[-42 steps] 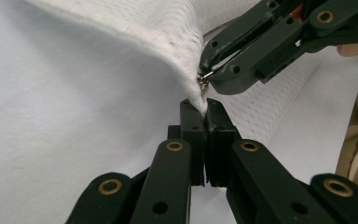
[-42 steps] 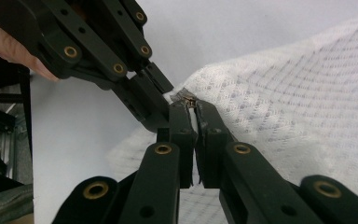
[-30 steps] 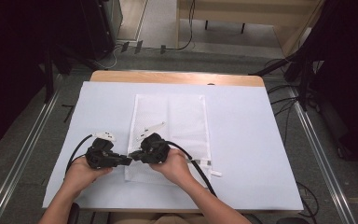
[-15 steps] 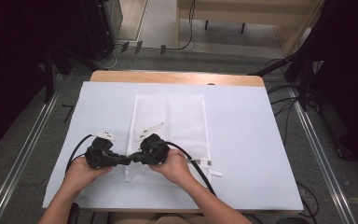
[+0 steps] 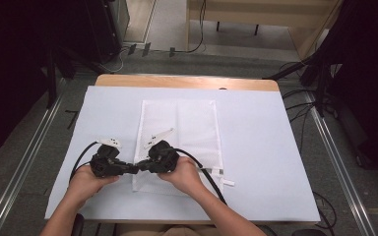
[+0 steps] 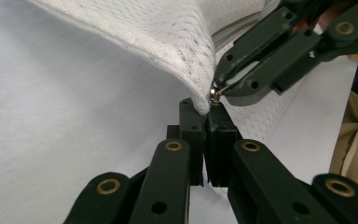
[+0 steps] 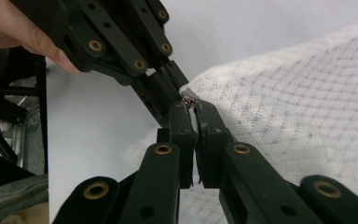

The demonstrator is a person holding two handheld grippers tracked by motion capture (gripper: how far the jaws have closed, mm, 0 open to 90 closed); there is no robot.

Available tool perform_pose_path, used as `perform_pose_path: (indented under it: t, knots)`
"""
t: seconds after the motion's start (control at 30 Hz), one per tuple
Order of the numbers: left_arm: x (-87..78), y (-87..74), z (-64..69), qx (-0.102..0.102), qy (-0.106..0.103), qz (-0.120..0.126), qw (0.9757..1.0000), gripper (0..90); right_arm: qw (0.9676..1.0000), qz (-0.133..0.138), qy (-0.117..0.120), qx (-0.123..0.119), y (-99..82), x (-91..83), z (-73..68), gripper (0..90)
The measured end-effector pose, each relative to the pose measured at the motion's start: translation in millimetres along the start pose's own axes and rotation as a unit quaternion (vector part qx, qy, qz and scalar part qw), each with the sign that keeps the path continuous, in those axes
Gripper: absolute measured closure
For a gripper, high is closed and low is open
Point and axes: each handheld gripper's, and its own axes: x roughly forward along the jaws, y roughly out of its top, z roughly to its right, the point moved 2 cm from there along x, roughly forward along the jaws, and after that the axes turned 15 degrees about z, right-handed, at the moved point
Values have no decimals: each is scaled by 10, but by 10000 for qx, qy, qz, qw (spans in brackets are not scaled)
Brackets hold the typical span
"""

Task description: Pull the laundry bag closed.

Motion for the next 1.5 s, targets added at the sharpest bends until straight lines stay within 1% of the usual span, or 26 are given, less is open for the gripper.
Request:
perform_pose_path:
  t: [0.03,0.13,0.3,0.33,0.4,0.43,0.5,0.57,0.6,0.63,0.7,0.8,0.87,0.9,0.93,0.97,1.0,1.03,1.07,1.13,1.2,1.3,1.37,1.43,1.47,1.5]
  knots:
    - [0,3,7,21,27,16,10000,886,10000,-5,-14,-25,-6,3,13,887]
    - [-1,11,15,33,38,5,10000,889,10000,-5,-26,35,-23,1,32,887]
    - [-32,27,12,9,44,54,10000,893,9999,103,-45,31,-42,-10,57,888]
    - [-40,27,13,44,61,27,10000,893,9999,95,-67,16,-44,-10,59,888]
    - [-50,25,11,16,43,57,10000,893,9999,96,-95,-39,-54,-16,55,889]
    - [-61,24,6,25,20,44,10000,893,9999,73,-103,-47,-62,-21,65,889]
    - [-68,20,1,52,40,78,9999,892,9999,59,-99,-7,-86,-42,91,888]
    - [-70,18,4,110,63,107,9999,891,9999,51,-123,-19,-107,-64,120,888]
    - [-70,22,6,114,29,101,9999,891,9999,49,-121,-7,-112,-74,123,888]
    - [-66,21,14,134,22,128,9998,891,9999,91,-73,-64,-117,-88,130,887]
    - [-62,19,21,165,13,105,9998,890,9999,93,-68,-127,-120,-101,126,887]
    - [-59,17,24,192,32,82,9998,889,9998,34,-50,-214,-126,-108,123,887]
    - [-67,14,19,167,18,115,9998,890,9996,10,-83,-253,-131,-113,125,888]
    - [-70,13,16,150,8,123,9998,890,9996,-7,-128,-250,-133,-118,132,888]
    - [-69,12,16,142,-6,114,9998,889,9997,-3,-111,-217,-138,-123,140,887]
    - [-65,11,16,163,-39,86,9998,889,9997,0,-90,-221,-140,-126,142,887]
    - [-60,8,20,191,-5,84,9998,889,9996,-17,-117,-270,-142,-129,139,887]
    - [-62,9,25,190,-20,92,9998,889,9995,-34,-132,-294,-147,-134,135,887]
    - [-67,11,27,198,-14,95,9998,889,9996,-22,-102,-250,-150,-144,136,887]
    - [-83,10,15,177,-12,144,9997,889,9995,-44,-159,-262,-162,-168,153,887]
    - [-99,7,-4,135,13,178,9997,889,9995,-64,-243,-192,-185,-209,210,887]
    - [-103,2,-9,122,5,201,9997,888,9996,-88,-247,-90,-221,-264,270,887]
    - [-104,3,-9,133,1,210,9997,888,9994,-120,-287,-133,-234,-295,278,887]
    - [-102,4,-6,160,-17,213,9996,886,9994,-102,-269,-175,-242,-320,292,887]
    - [-103,4,-4,174,4,199,9996,886,9995,-114,-264,-130,-241,-331,291,886]
    - [-106,4,-6,172,-17,214,9996,886,9994,-121,-283,-149,-240,-334,295,886]
